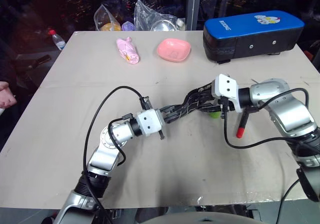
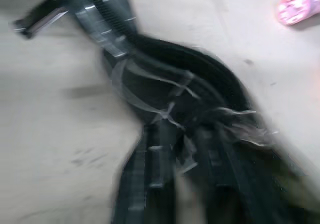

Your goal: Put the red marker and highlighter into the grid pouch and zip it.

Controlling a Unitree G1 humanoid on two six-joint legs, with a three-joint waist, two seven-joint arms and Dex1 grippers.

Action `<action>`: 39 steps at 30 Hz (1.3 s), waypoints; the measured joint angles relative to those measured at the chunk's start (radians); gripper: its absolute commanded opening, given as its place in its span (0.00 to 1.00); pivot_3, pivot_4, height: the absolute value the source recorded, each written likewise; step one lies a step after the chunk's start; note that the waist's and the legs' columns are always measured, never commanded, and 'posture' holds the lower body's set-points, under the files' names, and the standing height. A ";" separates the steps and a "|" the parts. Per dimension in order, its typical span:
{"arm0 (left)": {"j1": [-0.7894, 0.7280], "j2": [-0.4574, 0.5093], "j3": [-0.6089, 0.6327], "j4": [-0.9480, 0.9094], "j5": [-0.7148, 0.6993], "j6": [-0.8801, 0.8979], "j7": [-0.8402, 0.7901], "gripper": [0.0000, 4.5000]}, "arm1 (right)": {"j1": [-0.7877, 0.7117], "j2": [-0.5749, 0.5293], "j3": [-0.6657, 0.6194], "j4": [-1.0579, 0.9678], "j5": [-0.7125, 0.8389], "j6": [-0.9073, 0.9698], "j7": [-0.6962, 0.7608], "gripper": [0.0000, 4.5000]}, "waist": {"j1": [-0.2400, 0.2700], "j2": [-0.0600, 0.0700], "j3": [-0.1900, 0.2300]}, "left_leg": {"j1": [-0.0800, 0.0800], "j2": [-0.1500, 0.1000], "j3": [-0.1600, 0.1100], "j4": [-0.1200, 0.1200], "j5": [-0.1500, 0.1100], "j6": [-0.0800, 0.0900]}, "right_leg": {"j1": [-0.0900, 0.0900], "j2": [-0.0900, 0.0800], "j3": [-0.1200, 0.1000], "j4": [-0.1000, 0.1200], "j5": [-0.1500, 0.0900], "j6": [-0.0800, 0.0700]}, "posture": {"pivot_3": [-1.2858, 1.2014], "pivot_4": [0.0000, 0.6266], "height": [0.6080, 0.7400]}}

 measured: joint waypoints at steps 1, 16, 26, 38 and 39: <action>0.000 -0.001 0.003 0.000 0.000 0.001 0.002 0.00 | 0.004 -0.015 -0.006 -0.008 0.014 0.015 0.010 0.51 | 0.000 0.000 0.000 | 0.000 0.000 0.000 0.000 0.000 0.000 | 0.000 0.000 0.000 0.000 0.000 0.000 | 0.52 0.24 0.96; 0.000 -0.004 0.007 0.005 -0.001 -0.001 -0.009 0.00 | -0.047 -0.054 -0.280 0.027 0.229 0.279 -0.122 0.11 | 0.000 0.000 0.000 | 0.000 0.001 0.001 0.000 0.000 0.000 | 0.000 -0.002 0.002 0.000 0.000 -0.001 | 0.52 0.24 0.96; -0.001 -0.007 0.006 0.006 0.002 -0.003 -0.014 0.00 | 0.027 -0.093 -0.253 -0.017 0.249 0.272 -0.082 0.01 | 0.002 0.000 0.000 | 0.000 0.001 0.000 0.000 0.000 0.000 | 0.000 -0.001 0.001 0.000 0.000 0.000 | 0.52 0.24 0.96; -0.003 -0.005 0.007 0.015 0.003 -0.012 -0.024 0.00 | 0.080 -0.134 -0.230 0.031 0.149 0.183 -0.098 0.01 | 0.000 0.000 0.000 | 0.001 0.001 0.002 0.000 0.000 0.000 | 0.000 0.000 0.002 0.000 0.000 0.000 | 0.52 0.24 0.96; -0.003 -0.005 0.006 0.015 0.003 -0.012 -0.025 0.00 | 0.080 -0.131 -0.230 0.032 0.147 0.184 -0.101 0.01 | 0.000 0.000 0.000 | 0.001 0.001 0.002 0.000 0.000 0.000 | 0.000 0.000 0.002 0.000 0.000 0.000 | 0.52 0.24 0.96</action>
